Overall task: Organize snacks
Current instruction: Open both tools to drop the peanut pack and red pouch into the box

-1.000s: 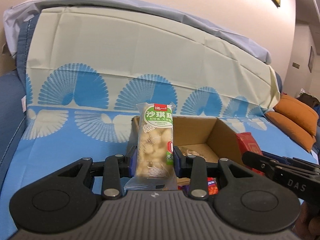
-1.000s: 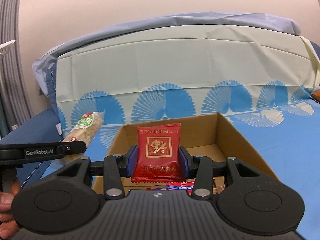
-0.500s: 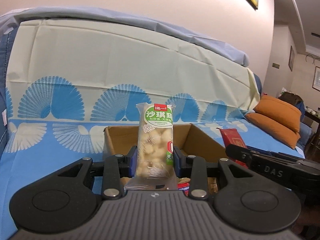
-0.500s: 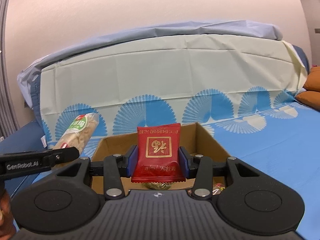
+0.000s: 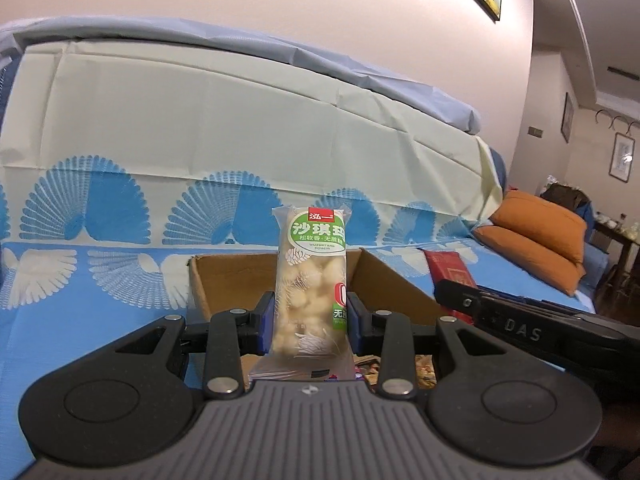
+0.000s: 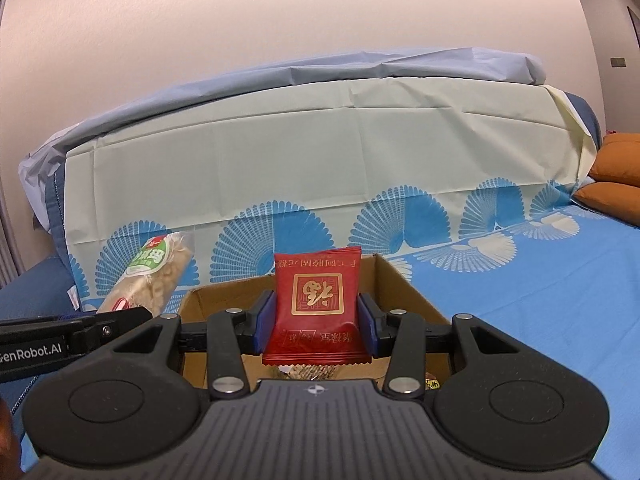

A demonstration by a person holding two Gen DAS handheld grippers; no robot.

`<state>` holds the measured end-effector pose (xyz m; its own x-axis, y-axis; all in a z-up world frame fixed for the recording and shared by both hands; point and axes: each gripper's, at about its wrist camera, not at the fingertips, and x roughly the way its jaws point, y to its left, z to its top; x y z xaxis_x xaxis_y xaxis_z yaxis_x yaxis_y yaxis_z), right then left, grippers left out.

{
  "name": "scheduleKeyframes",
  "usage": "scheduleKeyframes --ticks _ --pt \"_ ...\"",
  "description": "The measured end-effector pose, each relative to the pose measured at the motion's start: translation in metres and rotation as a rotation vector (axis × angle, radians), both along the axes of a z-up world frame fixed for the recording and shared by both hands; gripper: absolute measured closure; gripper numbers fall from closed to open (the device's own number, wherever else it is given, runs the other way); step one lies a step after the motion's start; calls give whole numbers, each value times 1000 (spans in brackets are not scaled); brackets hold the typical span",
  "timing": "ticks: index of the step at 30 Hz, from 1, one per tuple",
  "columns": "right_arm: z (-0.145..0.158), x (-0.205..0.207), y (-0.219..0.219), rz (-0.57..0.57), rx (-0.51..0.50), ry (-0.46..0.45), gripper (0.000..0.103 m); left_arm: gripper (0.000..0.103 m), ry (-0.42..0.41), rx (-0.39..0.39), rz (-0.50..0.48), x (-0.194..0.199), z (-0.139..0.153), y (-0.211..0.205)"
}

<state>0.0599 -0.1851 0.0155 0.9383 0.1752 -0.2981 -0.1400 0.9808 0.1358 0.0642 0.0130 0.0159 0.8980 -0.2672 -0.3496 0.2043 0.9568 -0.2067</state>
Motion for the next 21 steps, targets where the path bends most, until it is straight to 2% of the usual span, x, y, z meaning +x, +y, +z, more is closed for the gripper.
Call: scheduleKeyframes --ticks 1,3,4,5,8,10,12,15,17,19,21 --pt "1 0 1 -3 -1 2 56 61 7 -16 -24 1 0 1" --pt "2 3 1 -21 4 31 51 37 16 -29 -50 1 0 2" --pt "2 3 -1 -36 22 52 40 20 9 -29 -57 -1 1 4" --pt "4 4 -5 -53 49 70 34 16 -8 -22 -56 -5 3 6" --pt "13 4 -13 -74 68 96 31 16 -46 -16 -23 -20 12 26" --pt "22 2 -19 -39 92 116 30 16 -66 -21 37 -32 20 49" --pt "28 -5 -21 11 80 119 29 16 -92 -10 129 -47 30 77" --pt "30 -19 -23 75 26 98 25 16 -116 41 352 -74 42 127" --pt "25 -28 -23 68 0 94 25 16 -118 216 579 -92 47 151" --pt "19 -29 -24 36 33 136 25 16 -101 377 773 -103 48 170" --pt "17 -27 -21 26 72 153 25 16 -91 431 905 -114 51 191"
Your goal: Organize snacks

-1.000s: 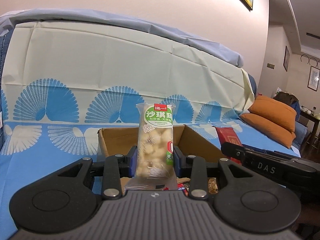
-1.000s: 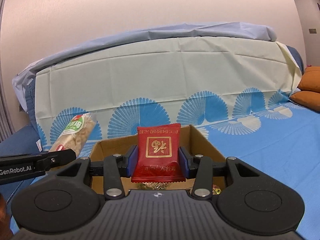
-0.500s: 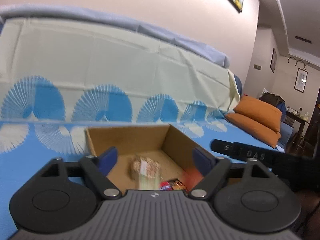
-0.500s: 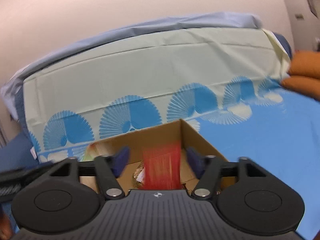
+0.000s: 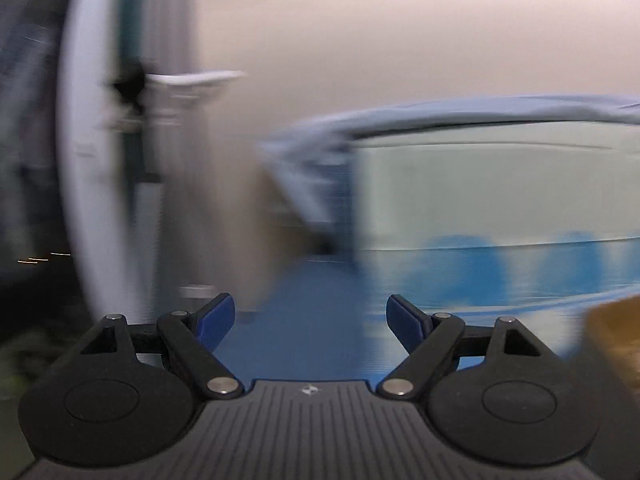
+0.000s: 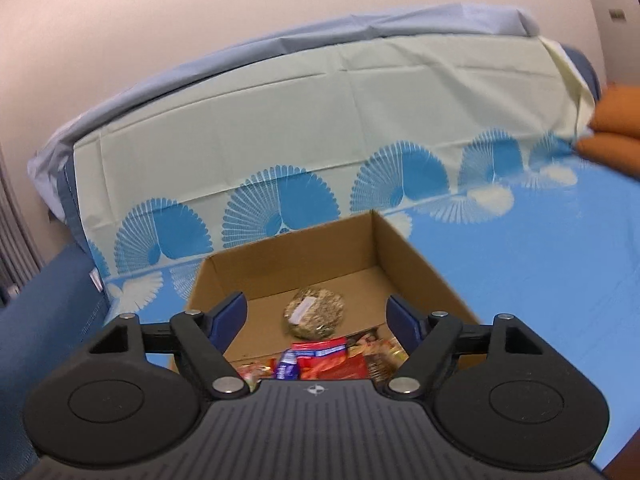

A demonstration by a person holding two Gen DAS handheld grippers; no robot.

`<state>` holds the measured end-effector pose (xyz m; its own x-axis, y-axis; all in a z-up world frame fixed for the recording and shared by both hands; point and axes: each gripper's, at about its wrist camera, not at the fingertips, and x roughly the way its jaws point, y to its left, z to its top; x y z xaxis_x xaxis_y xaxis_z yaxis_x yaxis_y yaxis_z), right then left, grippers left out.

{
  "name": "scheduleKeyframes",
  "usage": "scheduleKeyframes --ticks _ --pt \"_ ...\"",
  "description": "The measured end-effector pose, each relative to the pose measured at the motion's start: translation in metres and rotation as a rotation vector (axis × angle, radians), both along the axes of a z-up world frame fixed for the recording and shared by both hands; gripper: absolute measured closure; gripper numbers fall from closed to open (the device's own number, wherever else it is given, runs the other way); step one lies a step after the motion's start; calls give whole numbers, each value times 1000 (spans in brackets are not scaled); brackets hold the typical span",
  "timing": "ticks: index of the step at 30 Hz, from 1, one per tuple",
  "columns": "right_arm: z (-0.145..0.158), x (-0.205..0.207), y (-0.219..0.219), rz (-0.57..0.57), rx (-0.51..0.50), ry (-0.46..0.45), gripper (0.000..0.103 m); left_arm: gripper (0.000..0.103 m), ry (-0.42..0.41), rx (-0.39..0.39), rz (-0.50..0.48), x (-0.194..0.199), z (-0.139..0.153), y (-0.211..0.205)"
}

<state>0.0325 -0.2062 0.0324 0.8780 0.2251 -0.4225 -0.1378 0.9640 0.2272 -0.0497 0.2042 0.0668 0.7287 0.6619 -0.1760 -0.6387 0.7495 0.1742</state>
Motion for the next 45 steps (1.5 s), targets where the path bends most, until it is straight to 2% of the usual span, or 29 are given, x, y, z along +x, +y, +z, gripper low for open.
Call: scheduleKeyframes --ticks 2,5,7,9,10,12,14,16,17,21,23,24,25,26,29,34,36,40,45 --pt "-4 1 8 5 -34 10 25 16 17 28 127 -6 2 20" --pt "-7 0 15 24 -39 27 25 16 75 10 250 -7 -1 47" --pt "-8 -2 18 27 -53 22 25 16 120 -34 303 -2 -6 65" --pt "-9 -2 19 29 -62 20 25 16 150 -94 291 9 -14 79" --pt "-9 -3 19 32 -64 18 25 16 150 -117 265 14 -15 82" --pt "-9 -3 21 39 -73 13 25 16 84 -97 189 15 -11 76" --pt "-8 -4 21 41 -81 7 25 16 -8 -53 62 12 -2 54" --pt "-8 -5 20 43 -87 1 25 15 -31 -10 -66 12 1 29" --pt "-8 -5 19 42 -93 0 25 14 -40 -24 -147 13 1 17" --pt "-8 -5 15 34 -109 1 24 14 4 -101 -400 24 0 -39" --pt "-9 -6 11 29 -119 8 14 4 43 -114 -510 25 -2 -71" --pt "-9 -7 9 24 -119 10 10 2 60 -121 -557 24 -3 -87" --pt "-9 -8 6 20 -117 11 2 0 74 -136 -599 22 -3 -102" --pt "-9 -9 3 18 -116 12 1 0 83 -154 -633 19 -4 -116" --pt "-12 -13 -5 5 -127 34 1 0 141 -226 -680 11 -11 -160" --pt "-20 -18 -15 -17 -180 68 1 0 228 -389 -657 6 -26 -208" --pt "-23 -19 -19 -5 -197 76 1 0 246 -389 -669 5 -35 -222" --pt "-29 -15 -25 9 -225 90 1 0 316 -317 -716 17 -65 -246" --pt "-35 -8 -23 20 -255 108 1 0 370 -403 -658 42 -88 -238"
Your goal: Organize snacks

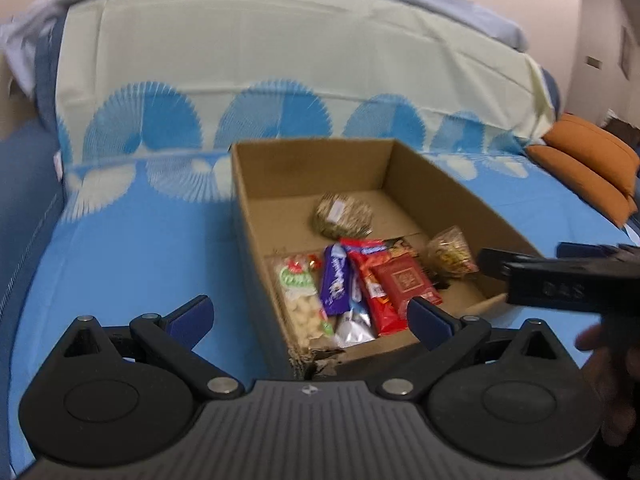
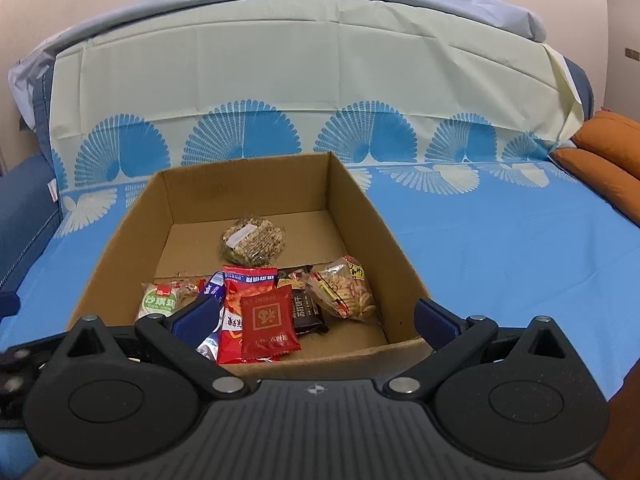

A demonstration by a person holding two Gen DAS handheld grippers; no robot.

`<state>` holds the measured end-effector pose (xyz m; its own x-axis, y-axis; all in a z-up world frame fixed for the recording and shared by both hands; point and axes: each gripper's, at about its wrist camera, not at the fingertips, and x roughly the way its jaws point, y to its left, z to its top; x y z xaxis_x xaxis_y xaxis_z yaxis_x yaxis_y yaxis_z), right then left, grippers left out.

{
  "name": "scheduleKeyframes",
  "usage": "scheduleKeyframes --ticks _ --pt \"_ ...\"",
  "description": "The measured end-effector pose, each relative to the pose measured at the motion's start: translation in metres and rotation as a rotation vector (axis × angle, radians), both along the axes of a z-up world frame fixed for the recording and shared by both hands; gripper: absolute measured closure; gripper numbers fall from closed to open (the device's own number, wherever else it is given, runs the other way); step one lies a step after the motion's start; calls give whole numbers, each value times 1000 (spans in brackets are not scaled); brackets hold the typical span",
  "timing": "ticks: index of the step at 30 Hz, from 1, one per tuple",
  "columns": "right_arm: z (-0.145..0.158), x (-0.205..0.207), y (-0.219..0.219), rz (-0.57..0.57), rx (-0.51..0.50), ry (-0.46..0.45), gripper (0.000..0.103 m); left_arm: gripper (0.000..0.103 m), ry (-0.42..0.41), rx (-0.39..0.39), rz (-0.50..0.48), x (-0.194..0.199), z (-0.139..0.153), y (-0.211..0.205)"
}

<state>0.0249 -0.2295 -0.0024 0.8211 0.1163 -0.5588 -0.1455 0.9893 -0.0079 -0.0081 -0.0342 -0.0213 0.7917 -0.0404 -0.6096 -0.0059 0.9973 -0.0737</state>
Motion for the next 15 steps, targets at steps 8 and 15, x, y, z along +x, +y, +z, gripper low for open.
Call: scheduleKeyframes --ticks 8,15 --pt "-4 4 14 56 -72 -7 1 0 53 -36 33 13 -8 8" --pt "-4 5 16 69 -77 -7 1 0 60 -42 30 14 -10 8"
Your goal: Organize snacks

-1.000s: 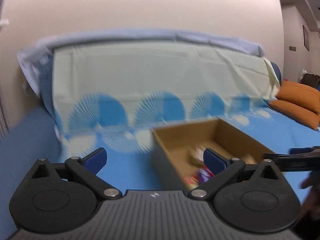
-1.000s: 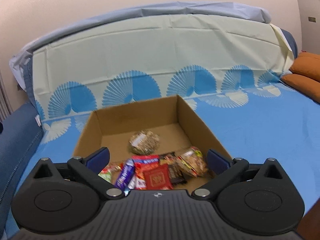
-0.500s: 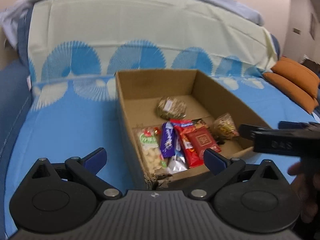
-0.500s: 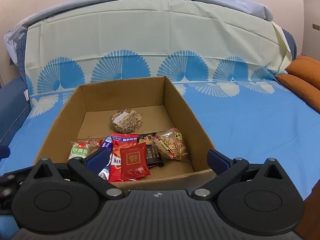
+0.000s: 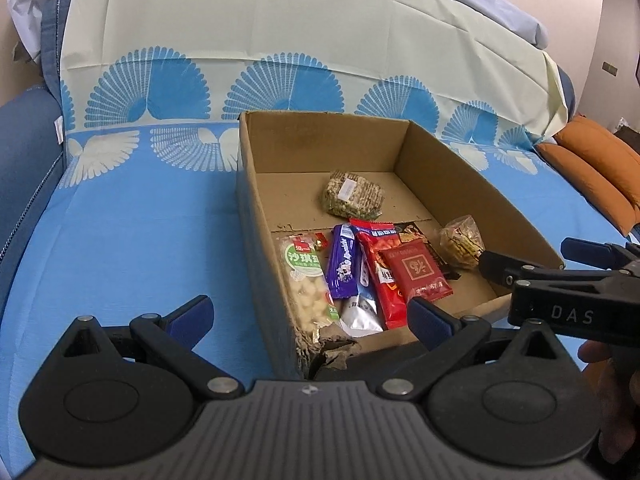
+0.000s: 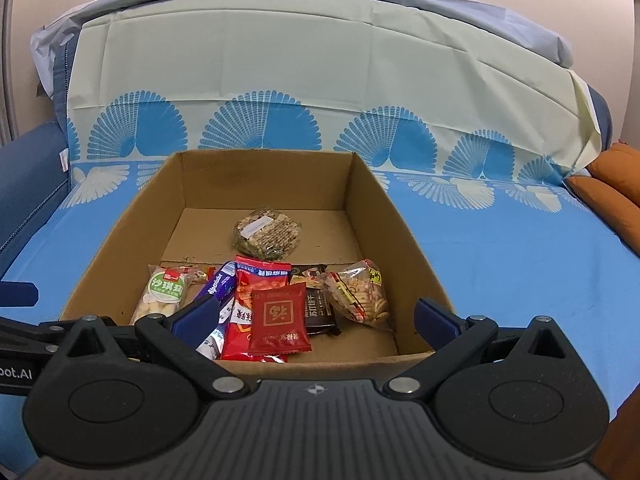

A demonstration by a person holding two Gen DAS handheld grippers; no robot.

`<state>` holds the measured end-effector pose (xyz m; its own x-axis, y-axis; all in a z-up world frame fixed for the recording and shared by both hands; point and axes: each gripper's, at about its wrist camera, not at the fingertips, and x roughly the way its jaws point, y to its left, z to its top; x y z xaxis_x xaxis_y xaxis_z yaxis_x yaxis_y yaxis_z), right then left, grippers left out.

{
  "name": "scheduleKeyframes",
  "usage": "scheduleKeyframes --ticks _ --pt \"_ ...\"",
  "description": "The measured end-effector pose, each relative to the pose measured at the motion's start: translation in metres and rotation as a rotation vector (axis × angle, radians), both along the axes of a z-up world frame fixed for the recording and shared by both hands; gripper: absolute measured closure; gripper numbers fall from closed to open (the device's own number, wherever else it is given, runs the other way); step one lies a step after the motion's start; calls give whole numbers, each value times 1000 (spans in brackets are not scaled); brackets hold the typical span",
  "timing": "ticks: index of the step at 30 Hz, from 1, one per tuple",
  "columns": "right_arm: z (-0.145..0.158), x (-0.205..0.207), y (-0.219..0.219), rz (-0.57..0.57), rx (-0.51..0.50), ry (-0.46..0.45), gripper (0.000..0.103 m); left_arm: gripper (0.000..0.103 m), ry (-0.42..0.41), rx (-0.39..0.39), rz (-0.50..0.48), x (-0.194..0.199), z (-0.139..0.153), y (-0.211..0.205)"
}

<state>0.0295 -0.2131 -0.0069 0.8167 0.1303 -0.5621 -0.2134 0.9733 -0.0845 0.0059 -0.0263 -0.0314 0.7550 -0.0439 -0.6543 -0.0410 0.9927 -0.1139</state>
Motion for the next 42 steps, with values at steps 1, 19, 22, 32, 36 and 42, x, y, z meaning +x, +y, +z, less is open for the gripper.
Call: scheduleKeyframes --ticks 1,19,22,32,36,42 --pt "0 0 -1 0 1 0 1 0 2 -2 2 0 0 0" --pt "-1 1 2 4 -3 4 1 0 21 -18 -2 3 -2 -1" --pt "-1 2 2 5 -4 3 1 0 20 -17 -3 4 -2 -2" --pt "-1 2 2 6 -3 4 1 0 18 -18 -9 3 -3 -3" --pt "-2 2 2 6 -3 2 1 0 17 -17 -12 3 -3 -3" --pt "-2 2 2 7 -3 2 1 0 15 -15 -14 3 -3 -4"
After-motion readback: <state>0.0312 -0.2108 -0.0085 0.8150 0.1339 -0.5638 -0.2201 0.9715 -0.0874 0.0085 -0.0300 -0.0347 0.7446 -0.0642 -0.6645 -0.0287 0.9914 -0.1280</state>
